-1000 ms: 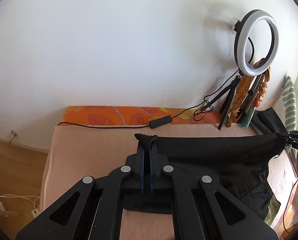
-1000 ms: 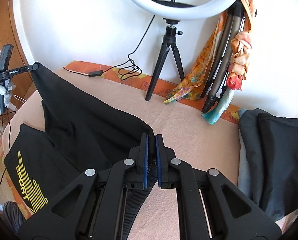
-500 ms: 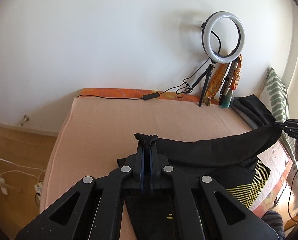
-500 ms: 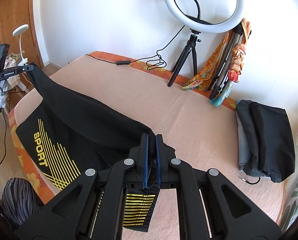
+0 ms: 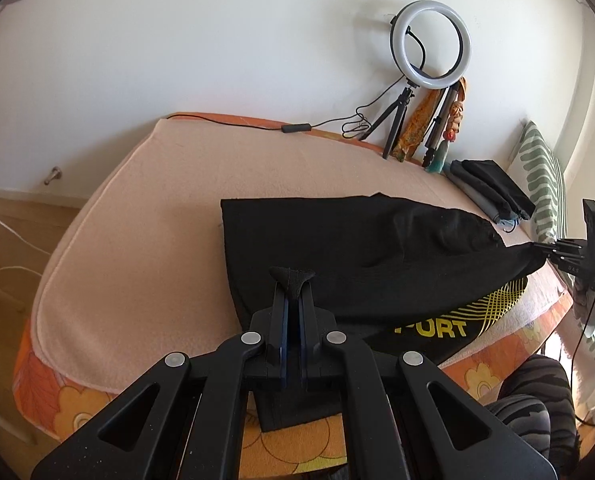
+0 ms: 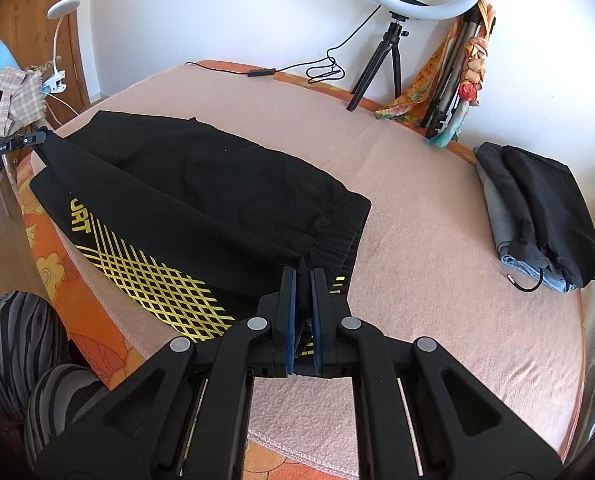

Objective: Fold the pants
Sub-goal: 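Lift the waistband with both grippers and fold it over the printed leg, release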

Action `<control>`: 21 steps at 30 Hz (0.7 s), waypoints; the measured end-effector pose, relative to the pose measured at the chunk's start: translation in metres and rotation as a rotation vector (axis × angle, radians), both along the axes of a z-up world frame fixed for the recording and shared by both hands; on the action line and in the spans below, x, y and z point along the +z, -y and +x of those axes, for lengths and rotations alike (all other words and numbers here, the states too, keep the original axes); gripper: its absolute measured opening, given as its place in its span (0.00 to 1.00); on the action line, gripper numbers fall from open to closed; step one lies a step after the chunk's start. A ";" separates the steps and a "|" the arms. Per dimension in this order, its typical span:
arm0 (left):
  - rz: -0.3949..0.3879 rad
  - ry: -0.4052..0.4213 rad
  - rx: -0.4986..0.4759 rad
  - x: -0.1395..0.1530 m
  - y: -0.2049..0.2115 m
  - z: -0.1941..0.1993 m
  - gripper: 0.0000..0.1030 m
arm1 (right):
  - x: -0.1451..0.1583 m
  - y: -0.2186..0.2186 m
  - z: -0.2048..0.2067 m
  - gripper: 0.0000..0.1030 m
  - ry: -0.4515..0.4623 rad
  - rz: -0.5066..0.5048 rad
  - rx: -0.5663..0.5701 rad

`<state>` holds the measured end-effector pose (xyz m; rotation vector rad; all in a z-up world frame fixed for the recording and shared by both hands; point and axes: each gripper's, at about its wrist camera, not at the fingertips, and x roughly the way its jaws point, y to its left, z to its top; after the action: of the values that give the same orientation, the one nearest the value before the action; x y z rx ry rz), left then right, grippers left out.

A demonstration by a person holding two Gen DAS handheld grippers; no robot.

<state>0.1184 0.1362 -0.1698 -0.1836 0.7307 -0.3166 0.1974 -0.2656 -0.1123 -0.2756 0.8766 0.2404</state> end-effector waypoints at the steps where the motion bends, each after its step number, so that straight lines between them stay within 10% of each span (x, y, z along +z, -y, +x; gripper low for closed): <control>1: 0.019 -0.012 0.000 -0.003 0.001 -0.004 0.05 | -0.001 0.002 -0.002 0.07 0.003 0.005 -0.004; 12: 0.052 -0.047 0.045 0.004 -0.027 -0.040 0.06 | -0.020 -0.003 -0.021 0.07 0.029 -0.096 0.020; 21: 0.020 -0.113 -0.087 0.003 0.003 0.009 0.14 | -0.018 -0.004 -0.030 0.09 -0.036 -0.057 0.046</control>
<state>0.1274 0.1327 -0.1665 -0.1517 0.8550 -0.3840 0.1675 -0.2615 -0.1308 -0.3457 0.9141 0.2637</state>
